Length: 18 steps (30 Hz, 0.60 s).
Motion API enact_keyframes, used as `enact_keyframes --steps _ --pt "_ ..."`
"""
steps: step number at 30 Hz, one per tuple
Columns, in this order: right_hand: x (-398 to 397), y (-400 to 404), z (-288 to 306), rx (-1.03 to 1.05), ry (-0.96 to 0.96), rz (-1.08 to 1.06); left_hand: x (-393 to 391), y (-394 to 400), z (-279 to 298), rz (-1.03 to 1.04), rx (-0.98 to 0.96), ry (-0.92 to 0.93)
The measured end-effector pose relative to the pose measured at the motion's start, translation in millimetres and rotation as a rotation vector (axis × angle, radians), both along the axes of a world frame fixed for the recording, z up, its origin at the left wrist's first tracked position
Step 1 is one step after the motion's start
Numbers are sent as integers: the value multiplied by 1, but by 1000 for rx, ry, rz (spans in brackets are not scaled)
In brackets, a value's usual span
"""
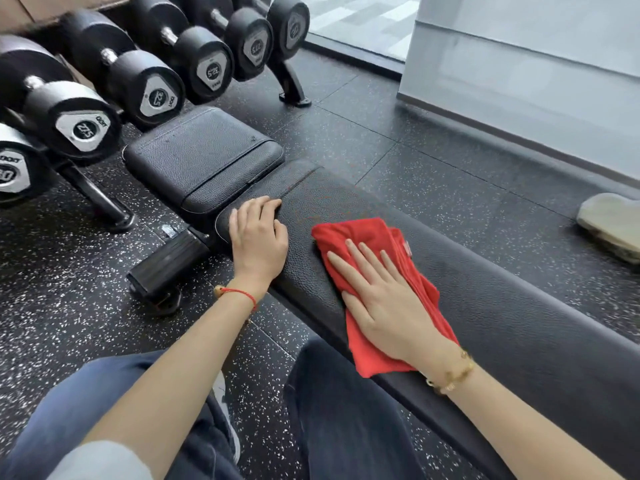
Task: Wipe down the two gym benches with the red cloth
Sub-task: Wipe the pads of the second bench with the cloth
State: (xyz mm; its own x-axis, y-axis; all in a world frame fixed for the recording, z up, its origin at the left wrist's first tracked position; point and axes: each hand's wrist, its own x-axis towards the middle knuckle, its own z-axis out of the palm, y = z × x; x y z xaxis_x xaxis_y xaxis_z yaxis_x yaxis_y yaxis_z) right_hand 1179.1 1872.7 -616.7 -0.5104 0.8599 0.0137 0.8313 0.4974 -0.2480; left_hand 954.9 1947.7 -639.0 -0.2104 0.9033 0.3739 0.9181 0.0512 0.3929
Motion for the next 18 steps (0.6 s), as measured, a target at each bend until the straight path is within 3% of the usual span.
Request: enact_keyframes --steps 4,10,13,18 --pt "45 -24 -1 -9 14 -123 1 1 -1 2 -12 3" --pt "40 67 2 9 17 -444 2 2 -1 -17 -52 16" --pt "17 72 1 8 18 -394 2 4 0 -50 -54 35" --pt "10 -1 -1 13 9 -141 3 7 4 -48 -61 -49"
